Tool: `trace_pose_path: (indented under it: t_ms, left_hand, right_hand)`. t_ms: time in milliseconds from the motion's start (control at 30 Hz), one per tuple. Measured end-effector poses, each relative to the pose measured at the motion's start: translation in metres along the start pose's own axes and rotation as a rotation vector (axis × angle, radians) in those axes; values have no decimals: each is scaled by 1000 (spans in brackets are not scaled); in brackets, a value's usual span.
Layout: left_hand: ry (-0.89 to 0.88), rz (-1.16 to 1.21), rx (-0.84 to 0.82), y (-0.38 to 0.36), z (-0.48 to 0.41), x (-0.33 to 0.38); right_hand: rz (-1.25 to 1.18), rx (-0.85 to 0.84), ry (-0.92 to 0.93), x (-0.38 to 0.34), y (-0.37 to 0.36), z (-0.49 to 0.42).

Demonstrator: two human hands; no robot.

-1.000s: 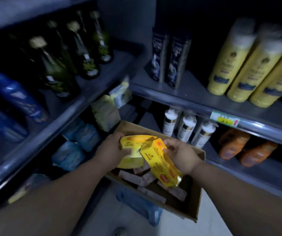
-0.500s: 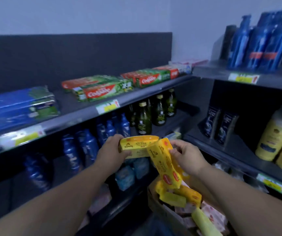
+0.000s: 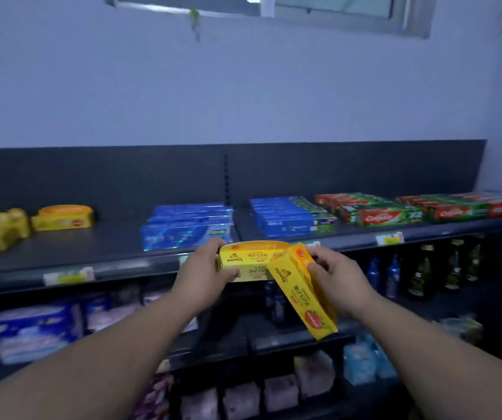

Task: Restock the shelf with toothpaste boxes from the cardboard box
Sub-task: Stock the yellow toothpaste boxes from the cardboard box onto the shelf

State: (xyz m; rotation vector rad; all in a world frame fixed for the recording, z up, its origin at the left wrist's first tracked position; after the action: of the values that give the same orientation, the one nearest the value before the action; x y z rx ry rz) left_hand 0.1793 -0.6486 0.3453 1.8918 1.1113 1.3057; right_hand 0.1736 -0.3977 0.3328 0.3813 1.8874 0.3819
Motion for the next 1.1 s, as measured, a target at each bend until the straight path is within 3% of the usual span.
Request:
trace_pose_path:
  t_ms: [167,367,867,1100]
  left_hand:
    - [114,-65,122,88,34,-80]
    - [272,-161,234,144,59,-153]
    - [557,-339,413,189,-2,-245]
    - [588,-372,362,181,-36,-281]
  right_hand:
    - [-14,-117,138,-73,-91,-16]
    - [42,-220,255,-135,-167,-46]
    - [-99,-353,536,-196,-265,-154]
    - [-74,-427,588,-203,-314,-195]
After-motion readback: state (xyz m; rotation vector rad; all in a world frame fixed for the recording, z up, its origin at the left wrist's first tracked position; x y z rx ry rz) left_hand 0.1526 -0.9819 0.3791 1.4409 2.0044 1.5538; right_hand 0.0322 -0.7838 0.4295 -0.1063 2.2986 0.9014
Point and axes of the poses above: each hand's wrist, its own z-axis away from the middle knuckle, its own y-axis out of the back of the hand, x = y × z, the point moved 2 cm from there along -z, towards the middle knuckle, and after that the axes turned 14 degrees about -z, right-handed, at the moved point
